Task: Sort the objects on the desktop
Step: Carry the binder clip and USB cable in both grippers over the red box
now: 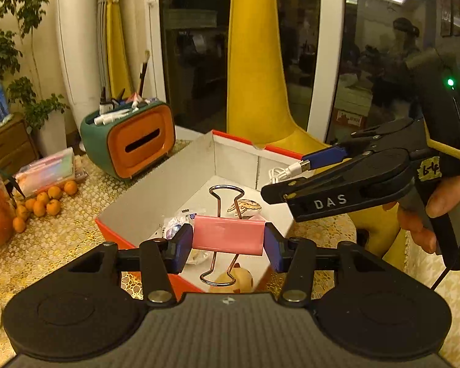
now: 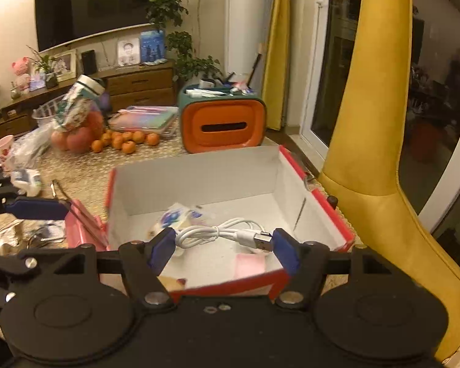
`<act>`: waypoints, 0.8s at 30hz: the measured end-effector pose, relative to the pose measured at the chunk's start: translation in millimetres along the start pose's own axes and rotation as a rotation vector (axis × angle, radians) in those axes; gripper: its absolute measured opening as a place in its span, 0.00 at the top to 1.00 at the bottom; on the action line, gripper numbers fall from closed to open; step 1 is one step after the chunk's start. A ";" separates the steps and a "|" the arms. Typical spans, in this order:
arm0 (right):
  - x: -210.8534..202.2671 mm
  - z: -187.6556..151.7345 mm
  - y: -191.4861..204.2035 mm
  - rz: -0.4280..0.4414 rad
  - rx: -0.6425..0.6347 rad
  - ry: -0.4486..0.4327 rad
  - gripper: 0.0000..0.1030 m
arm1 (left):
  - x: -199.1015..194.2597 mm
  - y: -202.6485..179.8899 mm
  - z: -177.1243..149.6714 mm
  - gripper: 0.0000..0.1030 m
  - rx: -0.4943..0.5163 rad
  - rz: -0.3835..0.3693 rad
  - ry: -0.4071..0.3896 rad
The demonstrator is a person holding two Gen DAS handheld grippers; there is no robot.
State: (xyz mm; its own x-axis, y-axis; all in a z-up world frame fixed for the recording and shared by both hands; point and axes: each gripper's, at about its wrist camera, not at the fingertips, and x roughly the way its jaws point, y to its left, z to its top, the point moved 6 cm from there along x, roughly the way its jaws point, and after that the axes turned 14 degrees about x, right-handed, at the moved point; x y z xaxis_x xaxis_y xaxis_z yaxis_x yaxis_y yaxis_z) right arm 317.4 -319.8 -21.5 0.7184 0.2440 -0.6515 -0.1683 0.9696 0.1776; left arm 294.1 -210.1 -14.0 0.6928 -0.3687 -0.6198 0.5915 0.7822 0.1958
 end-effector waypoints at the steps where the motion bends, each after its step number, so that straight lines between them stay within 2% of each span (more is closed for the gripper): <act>1: 5.8 2.8 -1.7 -0.006 0.003 0.005 0.33 | 6.0 1.4 1.5 0.53 0.002 -0.001 0.010; 8: 46.0 17.0 -8.3 -0.028 0.020 0.058 0.33 | 50.4 6.2 8.7 0.53 0.016 -0.007 0.082; 13: 79.9 23.2 -13.0 -0.080 0.011 0.094 0.33 | 79.4 5.2 9.9 0.53 0.019 -0.021 0.130; 24: 138.6 28.8 -17.5 -0.139 -0.001 0.201 0.33 | 120.4 10.3 2.4 0.54 -0.016 -0.046 0.226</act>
State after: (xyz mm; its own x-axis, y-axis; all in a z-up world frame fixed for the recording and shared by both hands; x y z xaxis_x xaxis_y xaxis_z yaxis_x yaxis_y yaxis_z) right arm 439.3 -303.4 -93.7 0.5863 0.1064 -0.8030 -0.0778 0.9941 0.0750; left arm 384.6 -247.6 -84.7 0.5540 -0.2843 -0.7825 0.6125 0.7757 0.1518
